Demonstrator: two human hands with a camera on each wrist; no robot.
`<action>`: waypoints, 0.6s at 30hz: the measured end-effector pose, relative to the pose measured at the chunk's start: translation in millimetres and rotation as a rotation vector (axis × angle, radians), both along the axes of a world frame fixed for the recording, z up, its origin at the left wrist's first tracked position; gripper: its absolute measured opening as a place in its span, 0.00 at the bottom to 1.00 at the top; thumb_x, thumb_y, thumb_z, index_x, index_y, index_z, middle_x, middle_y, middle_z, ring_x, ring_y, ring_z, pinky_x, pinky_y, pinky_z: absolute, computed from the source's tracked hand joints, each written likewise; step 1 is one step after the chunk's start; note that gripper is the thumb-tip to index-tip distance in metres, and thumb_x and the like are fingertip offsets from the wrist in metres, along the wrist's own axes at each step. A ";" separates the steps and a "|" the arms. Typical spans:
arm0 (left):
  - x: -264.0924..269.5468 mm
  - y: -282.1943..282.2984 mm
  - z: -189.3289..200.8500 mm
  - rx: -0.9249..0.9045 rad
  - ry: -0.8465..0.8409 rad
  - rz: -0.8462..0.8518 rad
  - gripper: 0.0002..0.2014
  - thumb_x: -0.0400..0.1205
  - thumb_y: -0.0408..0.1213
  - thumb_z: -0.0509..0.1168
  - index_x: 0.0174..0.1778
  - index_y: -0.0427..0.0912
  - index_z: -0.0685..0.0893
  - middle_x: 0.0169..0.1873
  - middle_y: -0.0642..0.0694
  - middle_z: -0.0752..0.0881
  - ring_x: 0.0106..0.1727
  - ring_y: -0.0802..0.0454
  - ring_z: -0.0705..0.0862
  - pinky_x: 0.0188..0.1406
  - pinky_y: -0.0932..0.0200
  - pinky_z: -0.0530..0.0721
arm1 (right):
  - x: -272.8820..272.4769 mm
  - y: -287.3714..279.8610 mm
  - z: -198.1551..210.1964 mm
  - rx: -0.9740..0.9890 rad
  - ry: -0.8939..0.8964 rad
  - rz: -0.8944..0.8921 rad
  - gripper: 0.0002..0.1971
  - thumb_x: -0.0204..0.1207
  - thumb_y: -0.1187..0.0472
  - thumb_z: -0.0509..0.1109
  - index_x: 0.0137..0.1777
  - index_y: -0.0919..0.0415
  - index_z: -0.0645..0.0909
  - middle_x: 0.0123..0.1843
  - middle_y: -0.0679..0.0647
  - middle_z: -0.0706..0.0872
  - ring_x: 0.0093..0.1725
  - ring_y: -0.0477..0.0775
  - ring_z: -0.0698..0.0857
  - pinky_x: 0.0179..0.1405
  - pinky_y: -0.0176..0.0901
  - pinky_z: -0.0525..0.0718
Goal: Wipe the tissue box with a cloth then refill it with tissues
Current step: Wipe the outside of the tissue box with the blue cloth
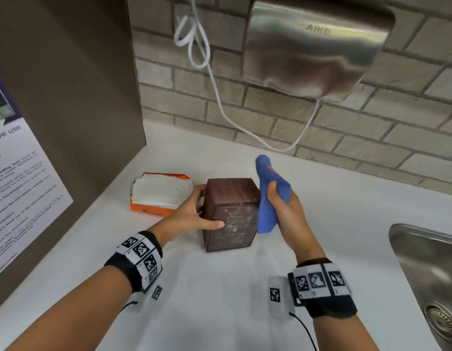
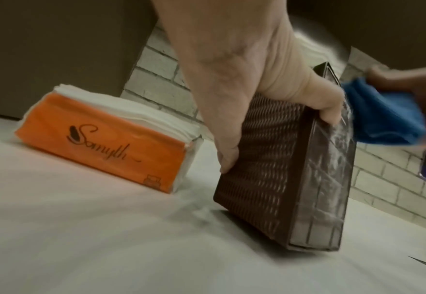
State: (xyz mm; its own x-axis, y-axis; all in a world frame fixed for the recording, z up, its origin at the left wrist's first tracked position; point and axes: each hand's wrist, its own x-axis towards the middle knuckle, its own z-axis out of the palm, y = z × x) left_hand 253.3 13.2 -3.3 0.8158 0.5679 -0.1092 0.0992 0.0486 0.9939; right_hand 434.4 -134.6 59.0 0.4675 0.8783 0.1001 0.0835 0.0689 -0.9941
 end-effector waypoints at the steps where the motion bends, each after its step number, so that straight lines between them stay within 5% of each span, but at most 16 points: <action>1: 3.1 -1.8 -3.3 0.007 -0.004 0.011 0.48 0.61 0.38 0.83 0.74 0.57 0.65 0.73 0.55 0.74 0.73 0.57 0.77 0.69 0.57 0.80 | -10.9 9.5 5.1 -0.075 -0.197 -0.022 0.21 0.81 0.38 0.60 0.73 0.35 0.73 0.77 0.44 0.76 0.76 0.46 0.74 0.77 0.50 0.71; 4: 10.1 -5.9 -8.8 0.077 -0.026 0.072 0.47 0.56 0.39 0.83 0.68 0.65 0.67 0.67 0.53 0.79 0.66 0.58 0.82 0.57 0.62 0.85 | -50.2 35.4 1.8 -0.311 -1.098 0.026 0.25 0.78 0.33 0.49 0.71 0.35 0.74 0.75 0.45 0.78 0.73 0.55 0.75 0.77 0.57 0.66; 5: 10.4 -6.3 -8.9 0.111 -0.016 0.089 0.46 0.56 0.39 0.82 0.66 0.68 0.66 0.64 0.55 0.80 0.63 0.60 0.83 0.54 0.64 0.85 | -59.3 39.3 -2.0 -0.313 -1.254 0.031 0.27 0.78 0.33 0.48 0.73 0.38 0.74 0.77 0.45 0.76 0.73 0.57 0.74 0.77 0.57 0.65; 8: 11.1 -2.4 -10.7 0.167 0.021 0.112 0.48 0.54 0.42 0.84 0.68 0.66 0.66 0.64 0.58 0.80 0.65 0.60 0.81 0.54 0.69 0.82 | -41.5 39.1 4.1 -0.321 -1.172 0.064 0.19 0.84 0.44 0.54 0.71 0.44 0.77 0.72 0.50 0.80 0.70 0.58 0.77 0.66 0.50 0.75; 10: 12.3 -1.6 -13.2 0.179 0.049 0.119 0.50 0.56 0.40 0.86 0.69 0.64 0.65 0.67 0.58 0.77 0.67 0.59 0.78 0.54 0.73 0.77 | -9.6 34.5 7.4 -0.463 -0.876 0.029 0.18 0.86 0.46 0.54 0.68 0.48 0.79 0.62 0.53 0.83 0.64 0.59 0.81 0.55 0.46 0.78; 12: 15.0 -3.7 -14.9 0.202 0.068 0.130 0.49 0.59 0.37 0.86 0.70 0.63 0.64 0.67 0.57 0.76 0.66 0.62 0.77 0.51 0.77 0.75 | 10.3 36.4 9.0 -0.573 -0.664 -0.094 0.22 0.85 0.41 0.53 0.70 0.51 0.77 0.62 0.57 0.85 0.61 0.61 0.84 0.53 0.45 0.78; 15: 16.5 -4.5 -19.3 0.224 0.062 0.150 0.50 0.60 0.33 0.86 0.71 0.61 0.64 0.65 0.56 0.77 0.63 0.68 0.77 0.47 0.83 0.77 | -14.9 50.3 5.9 -0.621 -0.953 -0.046 0.23 0.86 0.44 0.50 0.79 0.49 0.66 0.76 0.58 0.75 0.68 0.65 0.79 0.55 0.49 0.78; 18: 15.4 -3.4 -17.0 0.273 0.065 0.131 0.47 0.62 0.28 0.84 0.67 0.62 0.63 0.59 0.59 0.79 0.58 0.73 0.78 0.49 0.81 0.76 | -53.0 59.2 -0.5 -0.463 -1.279 0.044 0.25 0.86 0.46 0.51 0.82 0.50 0.63 0.84 0.51 0.64 0.76 0.60 0.71 0.66 0.50 0.77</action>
